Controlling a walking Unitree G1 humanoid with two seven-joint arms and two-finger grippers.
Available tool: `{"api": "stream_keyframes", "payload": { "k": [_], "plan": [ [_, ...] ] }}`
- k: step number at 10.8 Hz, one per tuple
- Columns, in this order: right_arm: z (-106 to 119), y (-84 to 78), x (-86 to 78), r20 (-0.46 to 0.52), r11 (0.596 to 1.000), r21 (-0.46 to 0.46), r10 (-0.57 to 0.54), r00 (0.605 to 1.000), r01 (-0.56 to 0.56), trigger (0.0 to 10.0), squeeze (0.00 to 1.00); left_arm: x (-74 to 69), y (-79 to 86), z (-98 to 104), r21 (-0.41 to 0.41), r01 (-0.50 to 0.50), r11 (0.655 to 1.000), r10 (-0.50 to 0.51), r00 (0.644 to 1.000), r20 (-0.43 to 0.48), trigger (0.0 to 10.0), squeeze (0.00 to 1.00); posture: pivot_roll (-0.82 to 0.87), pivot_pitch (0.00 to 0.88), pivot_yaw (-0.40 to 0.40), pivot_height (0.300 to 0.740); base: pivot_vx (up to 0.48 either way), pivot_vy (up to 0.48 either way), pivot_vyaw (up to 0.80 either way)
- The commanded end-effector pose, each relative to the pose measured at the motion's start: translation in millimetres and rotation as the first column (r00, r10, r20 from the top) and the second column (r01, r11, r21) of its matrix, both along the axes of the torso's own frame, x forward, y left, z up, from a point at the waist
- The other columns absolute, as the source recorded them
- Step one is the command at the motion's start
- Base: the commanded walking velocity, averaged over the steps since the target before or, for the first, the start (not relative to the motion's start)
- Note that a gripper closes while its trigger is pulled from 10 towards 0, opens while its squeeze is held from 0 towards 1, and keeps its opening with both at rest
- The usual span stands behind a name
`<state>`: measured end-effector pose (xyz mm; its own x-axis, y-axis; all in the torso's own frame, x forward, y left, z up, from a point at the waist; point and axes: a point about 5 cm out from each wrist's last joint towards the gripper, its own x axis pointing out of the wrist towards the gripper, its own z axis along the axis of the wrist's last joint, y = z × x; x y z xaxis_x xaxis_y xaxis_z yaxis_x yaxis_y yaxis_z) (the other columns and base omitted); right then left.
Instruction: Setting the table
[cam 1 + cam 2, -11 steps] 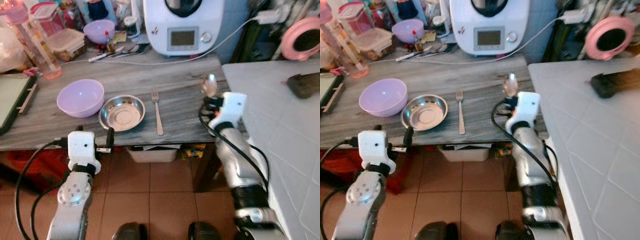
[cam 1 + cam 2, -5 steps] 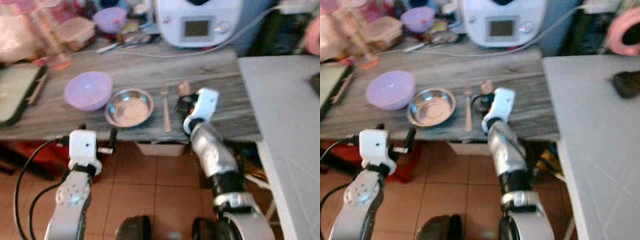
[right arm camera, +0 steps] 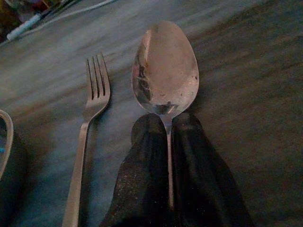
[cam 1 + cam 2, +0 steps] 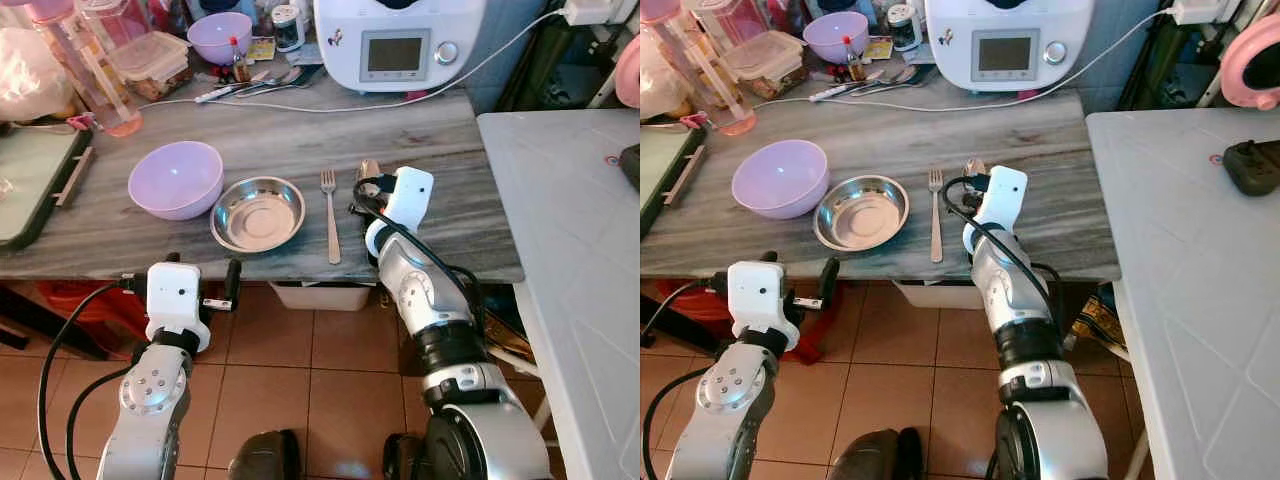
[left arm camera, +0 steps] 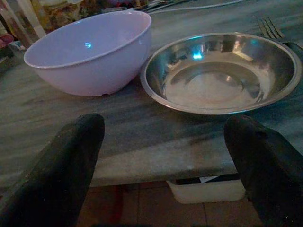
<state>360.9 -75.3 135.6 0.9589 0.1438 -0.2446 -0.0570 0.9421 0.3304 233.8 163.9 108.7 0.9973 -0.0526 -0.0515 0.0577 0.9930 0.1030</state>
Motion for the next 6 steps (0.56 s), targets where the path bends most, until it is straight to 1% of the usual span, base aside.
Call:
{"api": "stream_keyframes", "payload": {
  "k": [1,2,4,6],
  "plan": [
    [-7,11.7,-1.7,-0.048,0.999,-0.012,0.041,0.998,-0.041,10.0,0.0,-1.1,2.4,1,0.003,-0.006,1.0,0.006,1.0,-0.006,10.0,0.0,0.11,0.167,0.092,0.74,0.0,0.0,0.0],
    [-9,13.3,-1.3,-0.062,0.997,-0.034,0.068,0.996,-0.071,10.0,0.0,-0.5,2.0,0,0.002,-0.007,1.0,0.007,1.0,-0.006,10.0,0.0,0.11,0.166,0.09,0.74,0.0,0.0,0.0],
    [-13,20.1,-2.4,-0.079,0.991,-0.025,0.128,0.989,-0.13,10.0,0.0,0.4,0.3,0,-0.003,-0.006,1.0,0.006,1.0,-0.007,10.0,0.0,0.11,0.164,0.086,0.74,0.0,0.0,0.0],
    [-15,25.4,-4.1,-0.089,0.989,-0.029,0.145,0.985,-0.148,10.0,0.0,0.7,-0.1,-1,-0.004,-0.007,1.0,0.007,1.0,-0.008,10.0,0.0,0.11,0.161,0.085,0.74,0.0,0.0,0.0]
  ]
}}
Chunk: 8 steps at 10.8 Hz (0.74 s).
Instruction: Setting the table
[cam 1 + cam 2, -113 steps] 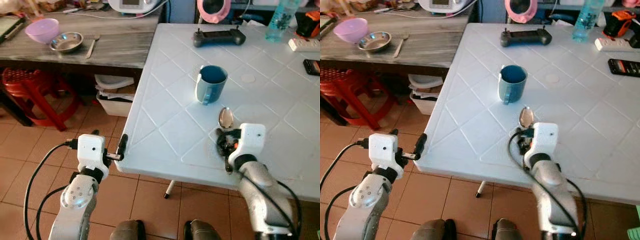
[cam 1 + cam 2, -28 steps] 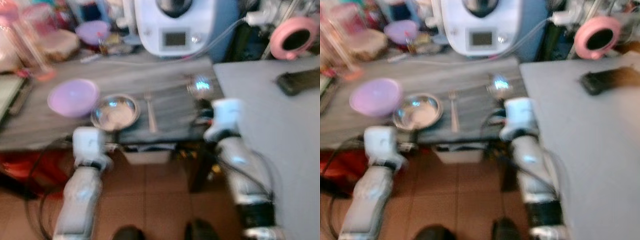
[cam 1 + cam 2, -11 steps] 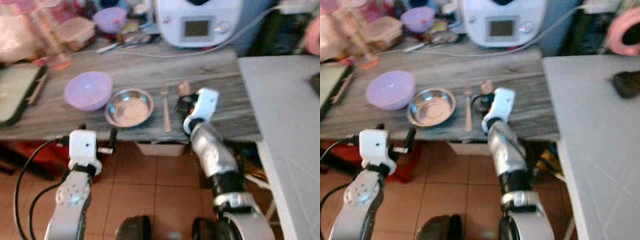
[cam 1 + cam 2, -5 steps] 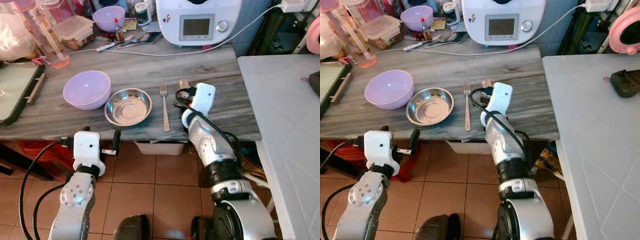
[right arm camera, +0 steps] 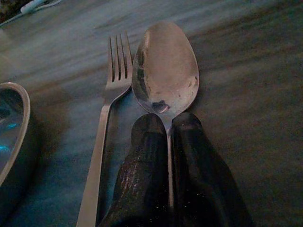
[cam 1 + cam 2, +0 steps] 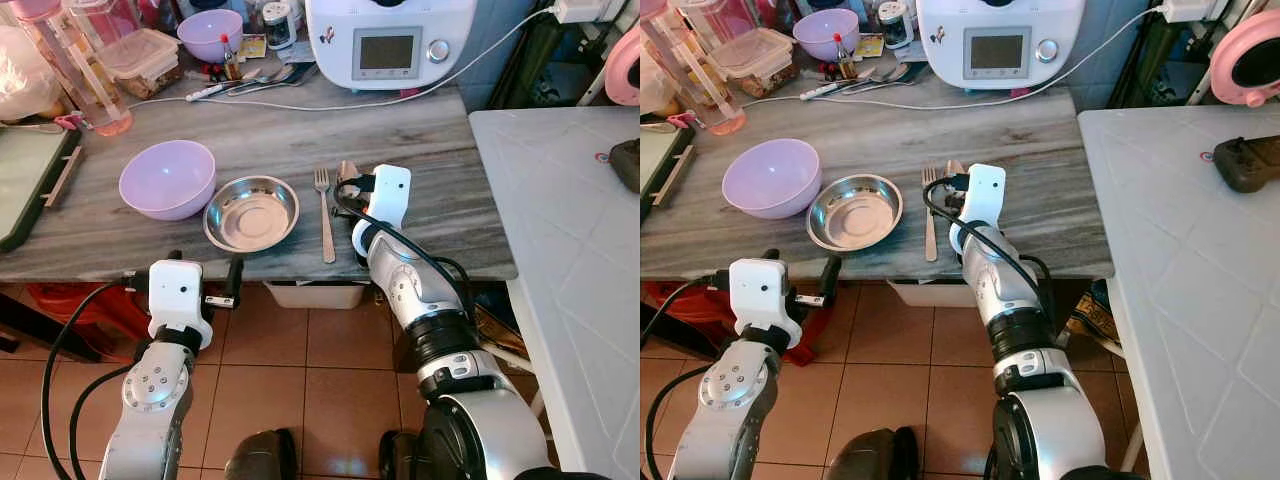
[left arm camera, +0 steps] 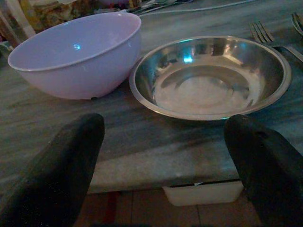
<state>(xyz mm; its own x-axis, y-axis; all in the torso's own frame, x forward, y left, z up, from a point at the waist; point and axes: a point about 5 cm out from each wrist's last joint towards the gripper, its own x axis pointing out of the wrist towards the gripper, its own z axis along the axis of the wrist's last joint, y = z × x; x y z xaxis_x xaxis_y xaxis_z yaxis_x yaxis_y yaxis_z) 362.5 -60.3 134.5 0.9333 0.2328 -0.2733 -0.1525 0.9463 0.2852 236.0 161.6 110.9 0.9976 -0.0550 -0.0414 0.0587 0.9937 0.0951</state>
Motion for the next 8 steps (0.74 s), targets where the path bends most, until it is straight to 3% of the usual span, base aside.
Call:
{"api": "stream_keyframes", "payload": {
  "k": [1,4,5,8],
  "plan": [
    [-16,12.9,-7.7,-0.083,0.999,0.003,0.046,0.996,-0.045,10.0,0.0,-0.8,1.8,-3,0.003,-0.009,1.0,0.009,1.0,-0.016,10.0,0.0,0.11,0.158,0.084,0.74,0.0,0.0,0.0],
    [-21,7.2,-9.5,-0.099,1.0,-0.016,0.02,0.995,-0.022,10.0,0.0,-0.3,0.2,-3,-0.003,-0.006,1.0,0.006,1.0,-0.017,10.0,0.0,0.11,0.159,0.08,0.74,0.0,0.0,0.0],
    [-19,2.8,-7.5,-0.082,1.0,-0.021,0.007,0.997,-0.009,10.0,1.0,-0.1,0.1,-3,-0.004,-0.006,1.0,0.006,1.0,-0.017,10.0,0.0,0.1,0.159,0.08,0.74,0.0,0.0,0.0],
    [-14,-0.2,-4.0,-0.054,1.0,-0.019,0.003,0.999,-0.004,10.0,1.0,0.4,-0.2,-3,-0.005,-0.006,1.0,0.005,1.0,-0.015,10.0,0.0,0.11,0.157,0.08,0.74,0.0,0.0,0.0]
  ]
}}
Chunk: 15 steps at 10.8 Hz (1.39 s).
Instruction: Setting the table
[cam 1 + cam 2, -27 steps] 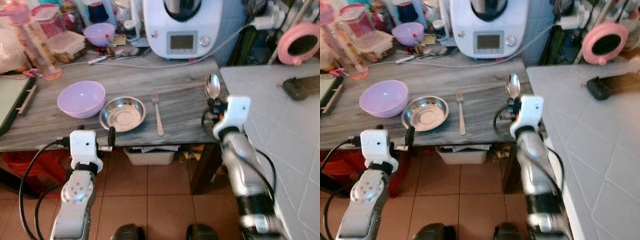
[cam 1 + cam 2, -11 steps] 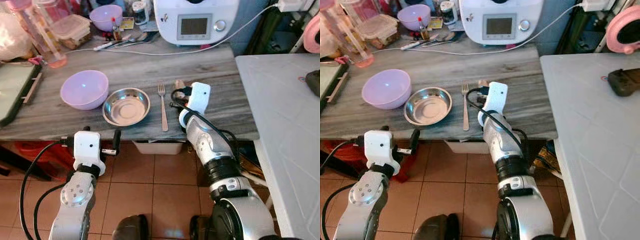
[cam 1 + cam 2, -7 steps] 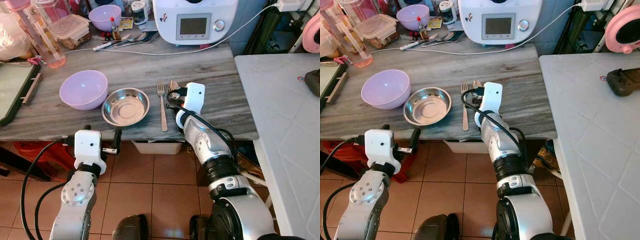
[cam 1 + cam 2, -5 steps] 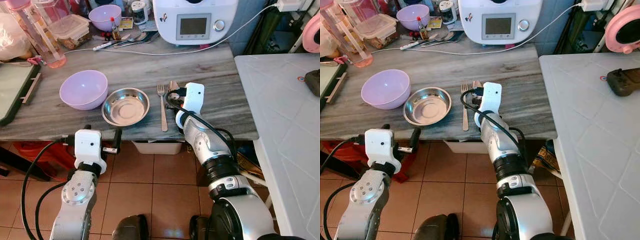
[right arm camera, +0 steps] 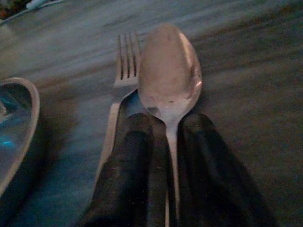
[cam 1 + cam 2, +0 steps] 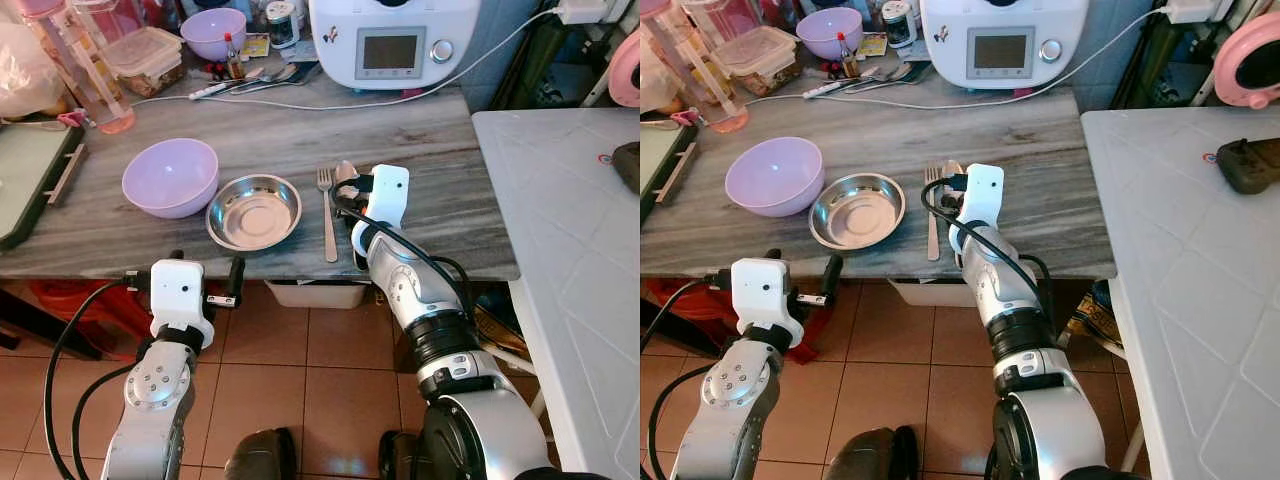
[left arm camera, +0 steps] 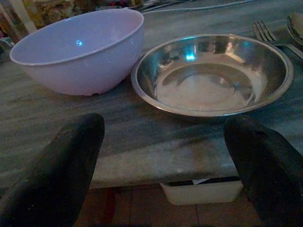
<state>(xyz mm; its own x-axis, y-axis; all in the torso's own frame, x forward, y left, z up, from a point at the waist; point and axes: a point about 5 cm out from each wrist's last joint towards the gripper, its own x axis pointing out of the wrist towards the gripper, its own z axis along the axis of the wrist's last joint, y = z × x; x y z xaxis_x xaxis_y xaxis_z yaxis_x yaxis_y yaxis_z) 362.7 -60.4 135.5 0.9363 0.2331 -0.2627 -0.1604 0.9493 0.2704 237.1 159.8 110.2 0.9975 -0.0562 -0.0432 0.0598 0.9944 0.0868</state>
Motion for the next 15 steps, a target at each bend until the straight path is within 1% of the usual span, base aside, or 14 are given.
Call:
{"api": "stream_keyframes", "payload": {
  "k": [1,3,4,5,6,8,9,10,11,12,13,14,15],
  "plan": [
    [-15,0.3,-4.6,-0.067,1.0,-0.004,-0.003,0.998,0.003,10.0,1.0,-0.7,1.5,-2,0.004,-0.006,1.0,0.006,1.0,-0.012,10.0,0.0,0.11,0.157,0.08,0.74,0.0,0.0,0.0],
    [-7,2.2,-6.3,-0.01,1.0,-0.005,-0.008,1.0,0.008,10.0,1.0,-0.4,1.4,-2,0.002,-0.007,1.0,0.007,1.0,-0.01,10.0,0.0,0.11,0.152,0.08,0.74,0.0,0.0,0.0],
    [0,0.0,-7.7,0.035,1.0,0.001,-0.015,0.999,0.015,10.0,1.0,0.0,1.5,-2,-0.001,-0.009,1.0,0.009,1.0,-0.006,10.0,0.0,0.11,0.151,0.079,0.74,0.0,0.0,0.0],
    [2,-1.8,-8.8,0.059,1.0,0.007,-0.022,0.998,0.021,10.0,1.0,0.2,1.6,-1,-0.003,-0.01,1.0,0.01,1.0,-0.003,10.0,0.0,0.11,0.15,0.079,0.74,0.0,0.0,0.0],
    [10,-4.4,-10.8,0.123,1.0,0.007,-0.028,0.992,0.028,10.0,1.0,0.5,1.7,-1,-0.005,-0.011,1.0,0.011,1.0,-0.001,10.0,0.0,0.11,0.147,0.078,0.74,0.0,0.0,0.0],
    [27,-9.6,-12.9,0.266,0.999,0.017,-0.033,0.964,0.029,10.0,1.0,1.6,2.1,-1,-0.007,-0.014,1.0,0.014,1.0,0.005,10.0,0.0,0.1,0.139,0.08,0.74,0.0,0.0,0.0],
    [36,-15.0,-15.2,0.349,1.0,-0.004,-0.026,0.937,0.029,10.0,1.0,2.3,2.6,1,-0.009,-0.017,1.0,0.017,1.0,0.015,10.0,0.0,0.1,0.127,0.079,0.74,0.0,0.0,0.0],
    [41,-20.3,-20.3,0.404,0.999,-0.029,-0.02,0.914,0.035,10.0,1.0,2.7,4.2,-1,-0.022,-0.042,0.999,0.042,0.999,0.007,10.0,0.0,0.1,0.116,0.078,0.74,0.0,0.0,0.0],
    [38,-27.8,-26.9,0.441,0.997,-0.064,-0.011,0.898,0.044,10.0,1.0,2.7,5.2,-4,-0.026,-0.062,0.998,0.062,0.998,0.001,10.0,0.0,0.1,0.076,0.069,0.74,0.0,0.0,0.0],
    [30,-46.9,-40.1,0.481,0.988,-0.135,0.004,0.877,0.07,10.0,1.0,2.0,7.8,-8,-0.023,-0.089,0.996,0.089,0.996,-0.007,10.0,0.0,0.1,0.053,0.062,0.74,0.0,0.0,0.0],
    [23,-57.3,-45.5,0.48,0.982,-0.167,0.004,0.877,0.087,10.0,1.0,2.2,8.1,-10,-0.025,-0.093,0.995,0.093,0.996,-0.008,10.0,0.0,0.1,0.037,0.055,0.74,0.0,0.0,0.0],
    [14,-71.0,-54.2,0.47,0.971,-0.215,0.006,0.882,0.108,10.0,1.0,4.5,9.6,-11,-0.025,-0.106,0.994,0.106,0.994,-0.006,10.0,0.0,0.09,0.024,0.053,0.74,0.0,0.0,0.0],
    [5,-76.9,-61.2,0.459,0.957,-0.269,0.025,0.888,0.111,10.0,1.0,6.1,10.0,-13,-0.038,-0.123,0.992,0.123,0.992,-0.009,10.0,0.0,0.08,0.006,0.063,0.74,0.0,0.0,0.0]
  ]
}}
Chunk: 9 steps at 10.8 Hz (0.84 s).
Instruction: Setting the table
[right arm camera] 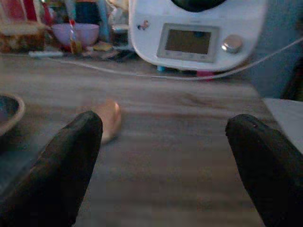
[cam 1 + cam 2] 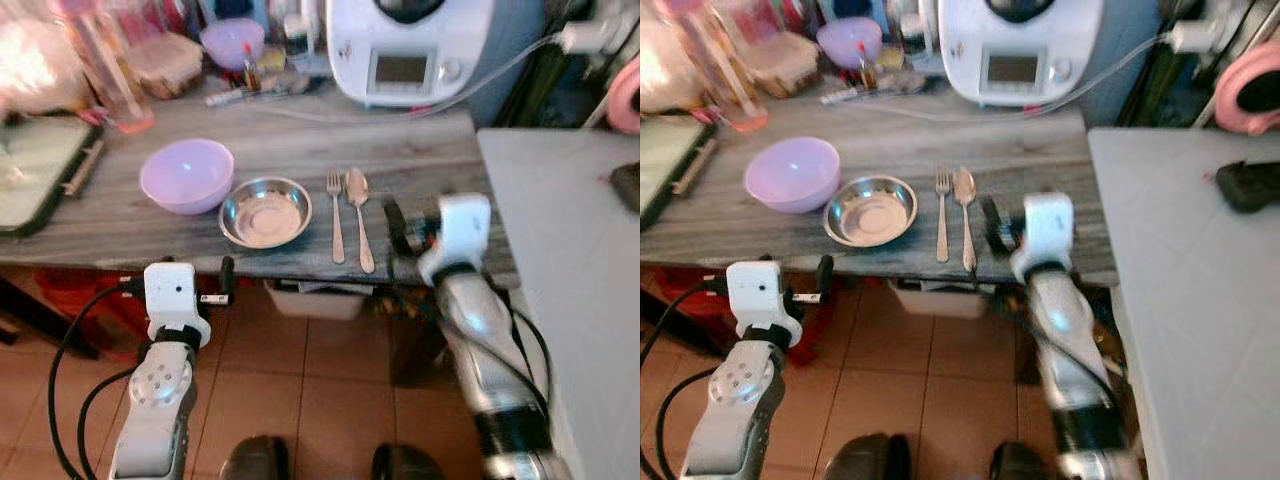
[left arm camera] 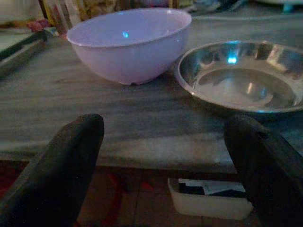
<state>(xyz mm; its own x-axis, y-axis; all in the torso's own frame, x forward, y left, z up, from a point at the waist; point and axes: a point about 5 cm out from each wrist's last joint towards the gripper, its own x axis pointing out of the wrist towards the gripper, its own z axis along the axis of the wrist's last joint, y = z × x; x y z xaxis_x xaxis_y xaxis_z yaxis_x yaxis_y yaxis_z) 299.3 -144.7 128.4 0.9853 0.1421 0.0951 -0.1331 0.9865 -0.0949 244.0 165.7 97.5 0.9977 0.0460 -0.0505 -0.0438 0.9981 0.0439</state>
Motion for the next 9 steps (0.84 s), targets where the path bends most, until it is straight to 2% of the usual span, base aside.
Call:
{"api": "stream_keyframes", "payload": {
  "k": [1,3,4,5,6,7,9],
  "plan": [
    [9,3.8,-4.1,0.058,1.0,-0.016,0.016,0.998,-0.015,10.0,1.0,0.0,2.4,-1,0.006,-0.01,1.0,0.01,1.0,-0.002,10.0,0.0,0.06,0.004,0.079,0.74,0.0,0.0,0.0],
    [7,-1.3,-13.7,0.072,0.999,-0.013,-0.038,0.997,0.039,10.0,1.0,6.0,3.5,0,0.015,0.003,1.0,-0.003,1.0,0.014,10.0,0.0,0.04,0.0,0.087,0.74,0.0,0.0,0.0],
    [9,1.4,-15.7,0.075,1.0,0.001,-0.028,0.997,0.028,10.0,1.0,11.3,3.8,2,0.009,-0.006,1.0,0.006,1.0,0.025,10.0,0.0,0.02,0.0,0.083,0.74,0.0,0.0,0.0],
    [12,0.0,-16.2,0.088,0.999,-0.031,-0.013,0.996,0.016,10.0,1.0,13.8,-6.7,3,-0.005,0.013,1.0,-0.013,0.999,0.036,10.0,0.0,0.02,0.002,0.072,0.74,0.0,0.0,0.0],
    [12,-2.5,-15.9,0.083,0.999,-0.046,-0.022,0.996,0.026,10.0,0.98,12.8,-8.3,4,-0.006,0.014,1.0,-0.014,0.999,0.04,10.0,0.0,0.02,0.007,0.066,0.74,0.0,0.0,0.0],
    [13,-5.6,-15.3,0.079,0.997,-0.057,-0.037,0.996,0.042,10.0,0.0,7.0,-4.2,1,-0.006,-0.011,1.0,0.011,0.999,0.033,10.0,0.0,0.03,0.014,0.055,0.74,0.0,0.0,0.0],
    [9,-5.8,-15.7,0.059,0.997,-0.058,-0.043,0.997,0.046,10.0,0.0,3.9,-4.8,4,-0.002,-0.015,1.0,0.015,0.999,0.045,10.0,0.0,0.04,0.022,0.047,0.74,0.0,0.0,0.0]
  ]
}}
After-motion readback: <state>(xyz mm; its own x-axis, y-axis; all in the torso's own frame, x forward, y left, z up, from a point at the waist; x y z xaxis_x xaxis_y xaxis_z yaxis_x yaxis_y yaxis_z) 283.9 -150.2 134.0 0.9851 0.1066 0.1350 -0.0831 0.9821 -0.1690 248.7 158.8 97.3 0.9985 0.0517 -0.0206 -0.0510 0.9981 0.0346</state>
